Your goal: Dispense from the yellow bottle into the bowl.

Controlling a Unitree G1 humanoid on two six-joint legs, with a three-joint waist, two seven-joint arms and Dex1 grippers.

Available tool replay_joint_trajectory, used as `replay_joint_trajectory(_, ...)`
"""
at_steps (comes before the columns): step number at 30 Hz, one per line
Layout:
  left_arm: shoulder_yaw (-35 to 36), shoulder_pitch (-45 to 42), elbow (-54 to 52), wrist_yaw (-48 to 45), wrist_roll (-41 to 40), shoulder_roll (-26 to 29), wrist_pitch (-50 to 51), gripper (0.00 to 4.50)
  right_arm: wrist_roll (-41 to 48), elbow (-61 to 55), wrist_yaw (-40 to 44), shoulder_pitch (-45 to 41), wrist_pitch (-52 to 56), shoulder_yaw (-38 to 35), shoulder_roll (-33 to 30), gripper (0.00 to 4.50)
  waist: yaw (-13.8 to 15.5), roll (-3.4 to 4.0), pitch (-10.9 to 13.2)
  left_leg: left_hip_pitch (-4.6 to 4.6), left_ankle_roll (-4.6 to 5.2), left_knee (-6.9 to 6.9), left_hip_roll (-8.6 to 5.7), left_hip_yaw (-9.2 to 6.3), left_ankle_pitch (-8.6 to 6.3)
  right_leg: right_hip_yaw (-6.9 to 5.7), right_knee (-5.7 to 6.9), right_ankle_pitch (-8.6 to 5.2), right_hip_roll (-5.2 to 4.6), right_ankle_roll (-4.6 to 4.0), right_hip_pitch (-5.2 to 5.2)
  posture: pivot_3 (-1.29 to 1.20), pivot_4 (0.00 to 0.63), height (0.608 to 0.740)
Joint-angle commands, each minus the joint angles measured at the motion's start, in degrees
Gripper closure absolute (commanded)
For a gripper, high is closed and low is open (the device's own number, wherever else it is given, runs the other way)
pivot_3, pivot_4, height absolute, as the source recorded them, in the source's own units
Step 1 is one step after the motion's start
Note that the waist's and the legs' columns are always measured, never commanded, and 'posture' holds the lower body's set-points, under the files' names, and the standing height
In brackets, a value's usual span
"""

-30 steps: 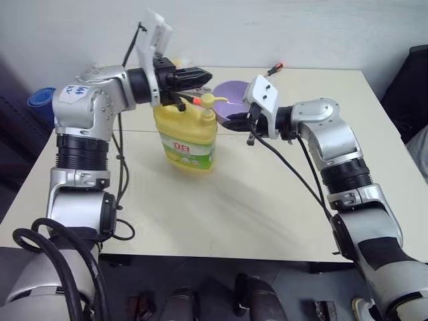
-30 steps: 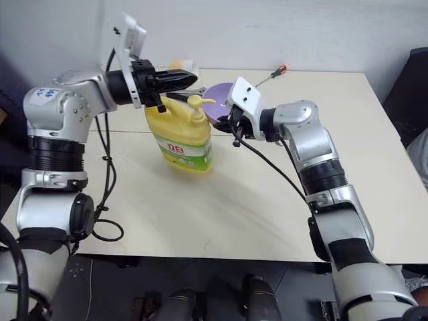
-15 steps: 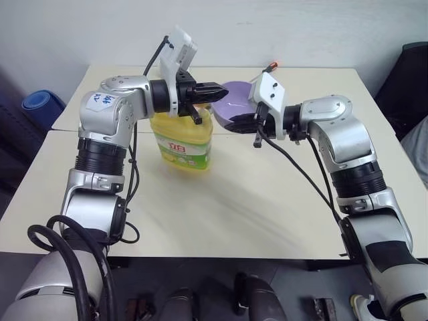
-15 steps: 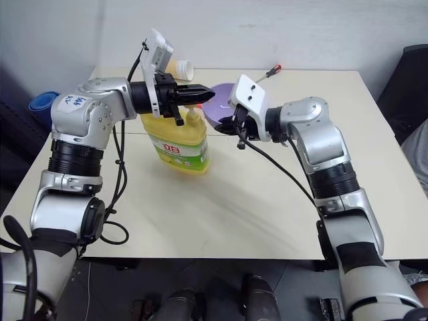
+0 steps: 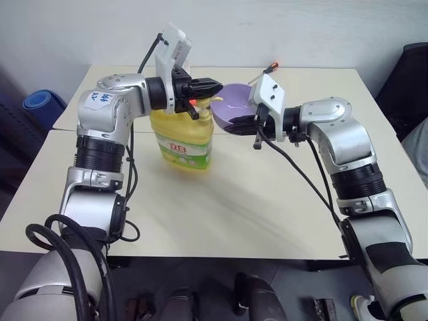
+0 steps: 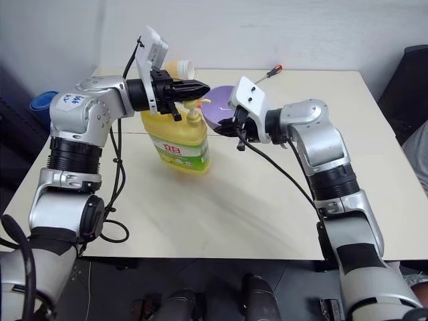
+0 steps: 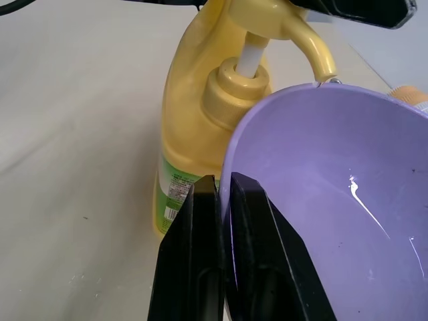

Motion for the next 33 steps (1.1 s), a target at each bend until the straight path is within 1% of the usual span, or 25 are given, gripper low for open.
replay_joint_trajectory(1,-0.9,2.0,-0.8,0.1,1.0,0.2,0.7,4.47,0.9,-1.8,-0.3,-1.0,-0.7,-1.2,-0.1,4.50,0.0,0.00,0.0,0.00,0.00,0.00,0.00,0.01,0.00,0.00,0.00,0.00,0.00,0.00,0.00,0.00,0.150,0.740)
replay_joint_trajectory(5,-1.3,3.3,1.6,1.3,2.6,-0.1,-1.7,4.47,1.1,-2.0,-0.3,-1.0,-0.5,-1.1,0.1,4.50,0.0,0.00,0.0,0.04,0.00,0.01,0.00,0.01,0.00,0.03,0.04,0.00,0.00,0.00,0.01,0.00,0.150,0.740)
replay_joint_trajectory(8,-1.6,4.1,2.8,1.1,2.8,-0.2,-1.8,4.47,1.2,-2.2,-0.2,-1.0,-0.3,-0.9,0.2,4.50,0.0,-0.01,0.0,0.09,0.00,0.03,0.00,0.03,0.00,0.06,0.08,0.00,0.00,0.00,0.02,0.00,0.150,0.740)
replay_joint_trajectory(15,-2.8,6.7,1.5,0.1,2.7,-0.5,-0.6,4.47,1.3,-2.3,-0.2,-1.3,-0.2,-1.0,0.2,4.50,0.0,-0.04,0.0,0.48,0.00,-0.10,0.00,0.17,0.00,0.43,0.23,0.00,0.01,0.00,0.09,0.00,0.150,0.740)
replay_joint_trajectory(33,-2.7,8.1,4.5,0.6,3.7,-0.7,-1.7,4.47,2.0,-2.6,-0.4,-1.2,0.6,-1.4,0.6,4.50,0.0,-0.07,-0.1,0.93,0.00,-0.27,0.02,0.75,0.00,1.06,0.47,0.00,0.05,0.00,0.09,0.00,0.150,0.740)
